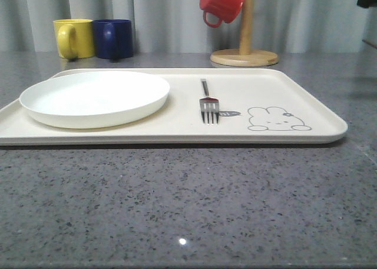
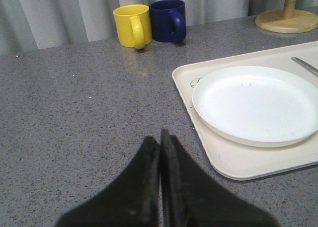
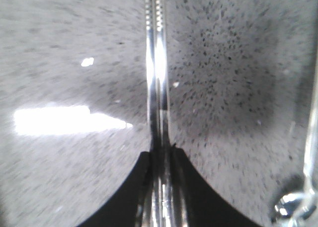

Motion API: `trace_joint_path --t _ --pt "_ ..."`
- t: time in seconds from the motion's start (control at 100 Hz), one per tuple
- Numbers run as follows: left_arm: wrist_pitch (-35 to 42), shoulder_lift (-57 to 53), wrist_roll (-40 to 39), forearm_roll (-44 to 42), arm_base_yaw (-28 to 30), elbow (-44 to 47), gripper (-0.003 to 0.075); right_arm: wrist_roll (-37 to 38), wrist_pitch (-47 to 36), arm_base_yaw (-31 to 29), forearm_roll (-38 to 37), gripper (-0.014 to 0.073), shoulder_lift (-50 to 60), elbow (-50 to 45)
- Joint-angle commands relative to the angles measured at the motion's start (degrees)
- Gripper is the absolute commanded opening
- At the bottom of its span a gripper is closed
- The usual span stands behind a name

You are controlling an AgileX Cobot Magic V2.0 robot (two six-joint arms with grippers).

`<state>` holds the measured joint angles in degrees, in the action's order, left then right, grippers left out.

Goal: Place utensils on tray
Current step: 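Grasp the silver chopsticks with the right gripper and lift, then lower the chopsticks onto the tray beside the fork and open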

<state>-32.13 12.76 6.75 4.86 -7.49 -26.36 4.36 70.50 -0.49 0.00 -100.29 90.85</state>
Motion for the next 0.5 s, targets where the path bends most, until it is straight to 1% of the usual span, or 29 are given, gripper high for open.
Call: trace_joint_path --t 0.0,0.09,0.15,0.33,0.4,0.49 --pt "4.4 0.6 -0.4 0.2 -0.1 -1.5 -0.0019 0.1 3.9 2.6 2.0 -0.0050 5.3 1.3" --pt "4.4 0.6 -0.4 0.2 -0.1 -1.5 -0.0019 1.1 3.8 6.1 6.4 -0.0050 6.2 1.3" --pt "4.4 0.6 -0.4 0.2 -0.1 -1.5 -0.0019 2.5 3.2 9.6 8.6 -0.0050 6.1 1.3" --pt "4.5 0.6 -0.4 0.2 -0.1 -1.5 -0.0019 8.9 -1.5 20.0 8.8 -0.0060 3.3 1.3" --pt "4.5 0.6 -0.4 0.2 -0.1 -1.5 -0.0019 12.5 -4.0 22.2 8.9 -0.0060 1.5 1.3" --pt "4.5 0.6 -0.4 0.2 -0.1 -1.5 -0.0019 17.0 -6.4 23.5 8.9 -0.0060 -0.7 1.3"
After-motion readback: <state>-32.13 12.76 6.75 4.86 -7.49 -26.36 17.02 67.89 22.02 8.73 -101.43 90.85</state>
